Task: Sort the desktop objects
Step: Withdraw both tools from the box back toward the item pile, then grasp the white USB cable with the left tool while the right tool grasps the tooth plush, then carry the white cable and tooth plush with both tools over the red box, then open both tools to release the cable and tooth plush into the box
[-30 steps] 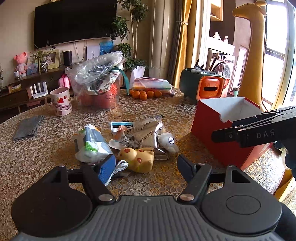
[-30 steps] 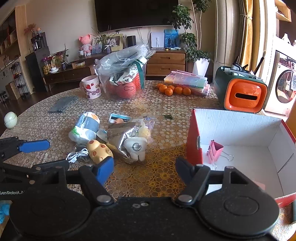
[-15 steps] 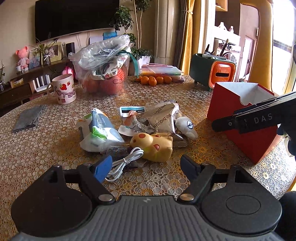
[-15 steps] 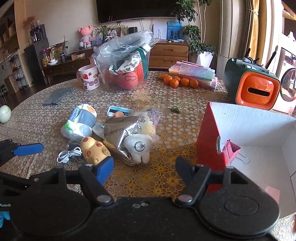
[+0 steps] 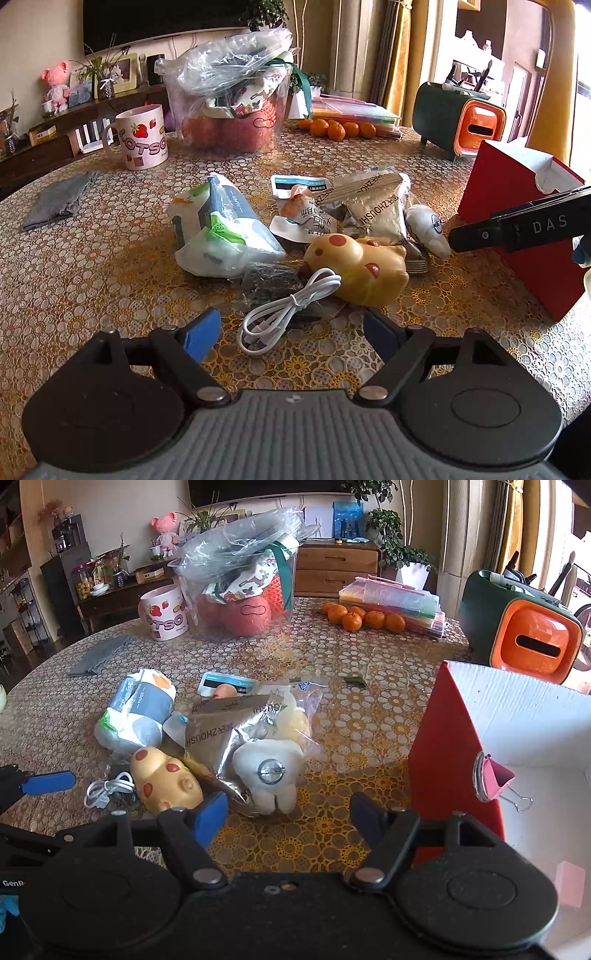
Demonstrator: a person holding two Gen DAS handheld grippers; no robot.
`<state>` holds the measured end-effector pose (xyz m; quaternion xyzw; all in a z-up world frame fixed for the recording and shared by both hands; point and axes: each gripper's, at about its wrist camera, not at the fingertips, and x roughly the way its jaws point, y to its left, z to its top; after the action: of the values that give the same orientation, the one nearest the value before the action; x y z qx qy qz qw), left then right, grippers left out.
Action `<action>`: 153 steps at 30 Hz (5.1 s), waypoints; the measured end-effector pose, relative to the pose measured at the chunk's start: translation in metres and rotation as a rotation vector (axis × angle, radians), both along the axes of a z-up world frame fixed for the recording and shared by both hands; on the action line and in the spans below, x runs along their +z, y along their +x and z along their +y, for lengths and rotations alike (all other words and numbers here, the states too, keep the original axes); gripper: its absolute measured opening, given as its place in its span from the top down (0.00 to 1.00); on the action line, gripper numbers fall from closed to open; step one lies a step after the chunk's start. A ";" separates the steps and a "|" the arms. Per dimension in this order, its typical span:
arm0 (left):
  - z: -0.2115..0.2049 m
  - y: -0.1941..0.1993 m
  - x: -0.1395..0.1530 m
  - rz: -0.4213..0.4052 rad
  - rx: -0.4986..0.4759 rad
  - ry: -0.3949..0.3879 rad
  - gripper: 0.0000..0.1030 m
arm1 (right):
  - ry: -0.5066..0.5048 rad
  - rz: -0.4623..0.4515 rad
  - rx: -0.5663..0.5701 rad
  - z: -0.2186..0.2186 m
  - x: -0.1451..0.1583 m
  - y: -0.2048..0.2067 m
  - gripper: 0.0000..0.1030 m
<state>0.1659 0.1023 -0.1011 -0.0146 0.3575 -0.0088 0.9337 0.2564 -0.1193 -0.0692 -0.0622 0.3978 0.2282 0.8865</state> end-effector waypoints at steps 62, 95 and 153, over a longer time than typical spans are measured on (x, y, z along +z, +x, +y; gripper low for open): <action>0.001 -0.025 0.013 -0.044 0.026 -0.039 0.74 | 0.050 -0.018 -0.019 0.007 0.005 -0.010 0.58; -0.135 -0.043 0.103 -0.152 -0.238 -0.007 0.73 | 0.027 -0.092 0.032 -0.110 0.092 -0.098 0.58; -0.337 0.149 0.017 0.434 -0.568 0.259 0.73 | -0.153 0.128 -0.158 -0.247 0.007 0.059 0.57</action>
<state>0.3145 -0.2351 -0.0837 0.2019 0.5351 -0.2189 0.7906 0.3158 -0.3660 -0.0625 -0.0836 0.4736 0.1303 0.8670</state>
